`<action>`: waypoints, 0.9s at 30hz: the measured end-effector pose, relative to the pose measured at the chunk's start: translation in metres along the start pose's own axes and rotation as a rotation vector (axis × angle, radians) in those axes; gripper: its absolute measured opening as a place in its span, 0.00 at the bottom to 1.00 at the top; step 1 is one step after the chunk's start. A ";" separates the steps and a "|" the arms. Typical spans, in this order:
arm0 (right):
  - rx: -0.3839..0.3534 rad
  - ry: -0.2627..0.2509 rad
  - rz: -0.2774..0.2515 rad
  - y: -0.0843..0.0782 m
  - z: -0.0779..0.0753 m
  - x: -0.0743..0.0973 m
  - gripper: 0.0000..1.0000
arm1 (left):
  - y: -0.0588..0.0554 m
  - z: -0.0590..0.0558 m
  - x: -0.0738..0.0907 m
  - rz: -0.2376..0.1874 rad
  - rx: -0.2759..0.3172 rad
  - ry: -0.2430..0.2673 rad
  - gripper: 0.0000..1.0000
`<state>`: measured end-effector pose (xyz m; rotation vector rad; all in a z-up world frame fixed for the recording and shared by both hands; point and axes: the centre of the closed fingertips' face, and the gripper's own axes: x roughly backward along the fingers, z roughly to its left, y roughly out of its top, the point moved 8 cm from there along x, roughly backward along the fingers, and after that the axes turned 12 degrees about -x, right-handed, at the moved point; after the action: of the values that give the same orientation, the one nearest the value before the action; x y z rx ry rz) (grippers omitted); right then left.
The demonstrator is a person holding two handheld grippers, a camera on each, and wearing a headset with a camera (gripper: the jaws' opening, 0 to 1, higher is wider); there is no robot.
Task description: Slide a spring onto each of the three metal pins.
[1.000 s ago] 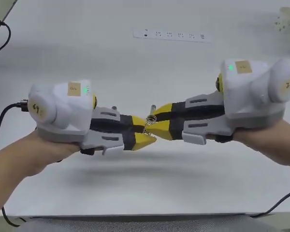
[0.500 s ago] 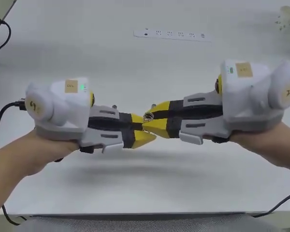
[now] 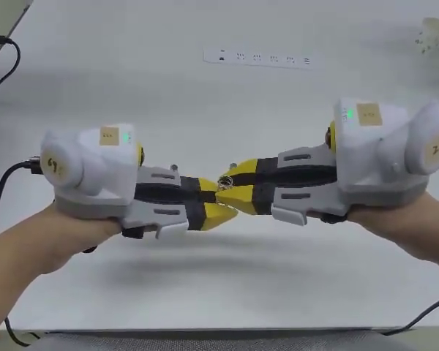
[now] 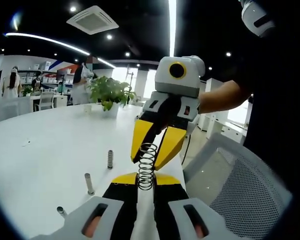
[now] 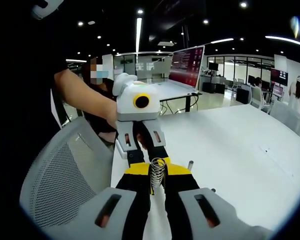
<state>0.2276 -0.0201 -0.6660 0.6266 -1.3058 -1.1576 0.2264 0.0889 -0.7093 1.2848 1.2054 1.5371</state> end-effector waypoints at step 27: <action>0.003 -0.067 0.005 0.001 -0.010 0.003 0.07 | -0.011 0.011 0.035 0.040 0.013 0.176 0.48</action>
<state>0.2366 -0.0250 -0.6657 0.5909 -1.3650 -1.1809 0.2308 0.1268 -0.7116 1.2081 1.3081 1.7029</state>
